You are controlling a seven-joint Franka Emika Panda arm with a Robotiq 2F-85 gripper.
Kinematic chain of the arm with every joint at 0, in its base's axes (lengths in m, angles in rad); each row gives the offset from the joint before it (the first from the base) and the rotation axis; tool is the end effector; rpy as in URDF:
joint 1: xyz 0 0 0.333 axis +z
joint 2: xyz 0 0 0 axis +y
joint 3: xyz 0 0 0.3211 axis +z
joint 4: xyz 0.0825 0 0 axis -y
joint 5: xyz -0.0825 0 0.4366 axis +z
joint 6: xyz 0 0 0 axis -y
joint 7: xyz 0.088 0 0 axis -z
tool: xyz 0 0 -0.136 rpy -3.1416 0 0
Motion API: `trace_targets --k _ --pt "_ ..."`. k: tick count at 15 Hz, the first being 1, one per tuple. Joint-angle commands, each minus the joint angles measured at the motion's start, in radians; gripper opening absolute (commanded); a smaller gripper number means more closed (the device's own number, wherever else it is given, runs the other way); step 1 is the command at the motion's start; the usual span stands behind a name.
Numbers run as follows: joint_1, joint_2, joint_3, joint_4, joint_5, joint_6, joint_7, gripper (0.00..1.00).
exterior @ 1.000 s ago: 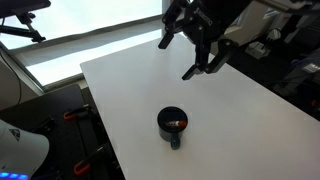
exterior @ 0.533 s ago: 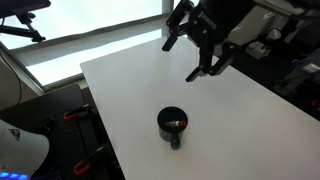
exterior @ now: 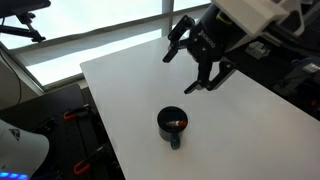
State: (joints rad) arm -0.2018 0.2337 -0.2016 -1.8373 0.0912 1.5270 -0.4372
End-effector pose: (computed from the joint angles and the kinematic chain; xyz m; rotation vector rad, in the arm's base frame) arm 0.5418 -0.2142 0.3299 -2.8033 -0.0072 0.6808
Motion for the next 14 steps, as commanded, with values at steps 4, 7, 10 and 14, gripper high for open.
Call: trace_targets --k 4,7,10,14 --pt "-0.018 0.0 0.021 -0.002 -0.003 0.001 0.002 1.0" --pt "-0.023 0.034 0.022 0.022 0.001 -0.004 0.012 1.0" --pt "-0.032 0.077 0.025 0.049 0.002 -0.008 0.025 1.0" --pt "-0.054 0.145 0.024 0.096 0.007 -0.017 0.027 1.0"
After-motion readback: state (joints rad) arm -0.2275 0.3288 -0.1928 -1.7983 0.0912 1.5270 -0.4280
